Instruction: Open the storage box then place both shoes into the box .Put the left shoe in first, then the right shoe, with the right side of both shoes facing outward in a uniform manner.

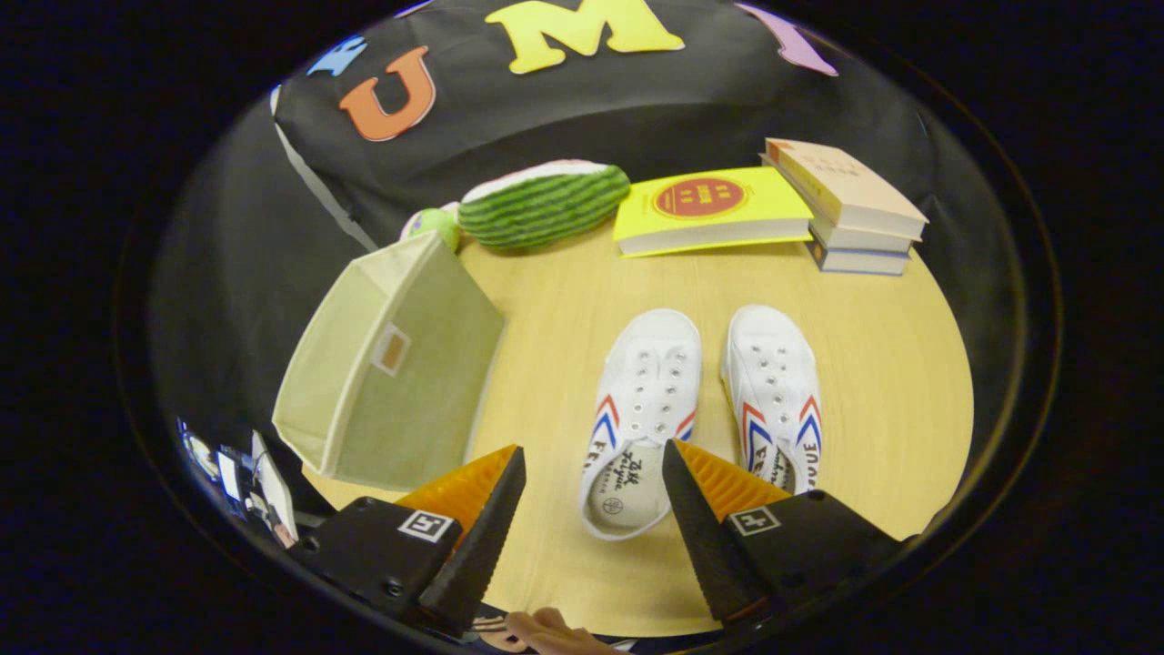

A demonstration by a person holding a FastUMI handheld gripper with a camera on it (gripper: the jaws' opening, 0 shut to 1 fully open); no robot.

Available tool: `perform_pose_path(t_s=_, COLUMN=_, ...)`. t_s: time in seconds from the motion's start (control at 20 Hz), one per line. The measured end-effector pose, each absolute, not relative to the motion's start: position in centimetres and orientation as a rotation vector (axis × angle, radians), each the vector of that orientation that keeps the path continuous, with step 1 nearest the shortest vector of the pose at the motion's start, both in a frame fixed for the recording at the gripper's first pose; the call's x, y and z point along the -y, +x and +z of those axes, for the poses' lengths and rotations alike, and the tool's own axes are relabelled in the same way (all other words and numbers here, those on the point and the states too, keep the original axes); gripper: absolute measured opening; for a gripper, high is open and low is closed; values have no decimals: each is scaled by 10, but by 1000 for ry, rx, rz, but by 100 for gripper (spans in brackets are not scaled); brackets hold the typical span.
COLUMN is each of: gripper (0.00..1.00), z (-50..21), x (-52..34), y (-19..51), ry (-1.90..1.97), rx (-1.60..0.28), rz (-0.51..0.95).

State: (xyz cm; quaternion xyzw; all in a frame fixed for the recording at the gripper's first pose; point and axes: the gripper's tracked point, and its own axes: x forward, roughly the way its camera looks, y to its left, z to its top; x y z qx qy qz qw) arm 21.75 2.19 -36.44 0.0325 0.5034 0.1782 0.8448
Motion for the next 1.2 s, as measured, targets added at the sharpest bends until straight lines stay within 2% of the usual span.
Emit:
perform_pose_path(t_s=0.1, gripper=88, z=-391, x=-6, y=222, ry=70, rx=-1123, rz=318)
perform_pose_path(t_s=0.3, gripper=73, z=-420, x=-4, y=226, ry=103, rx=-1197, rz=299)
perform_pose_path(t_s=0.45, gripper=46, z=-435, x=-2, y=238, ry=41, rx=-1207, rz=293)
perform_pose_path(t_s=0.5, gripper=44, z=-433, x=-4, y=246, ry=33, rx=-1172, rz=301)
perform_pose_path(t_s=0.8, gripper=9, z=-427, x=-8, y=253, ry=157, rx=-1119, rz=299)
perform_pose_path(t_s=0.85, gripper=6, z=-424, x=-8, y=252, ry=177, rx=-1108, rz=316)
perform_pose_path(t_s=1.2, gripper=6, z=-376, x=-14, y=229, ry=248, rx=-1033, rz=320)
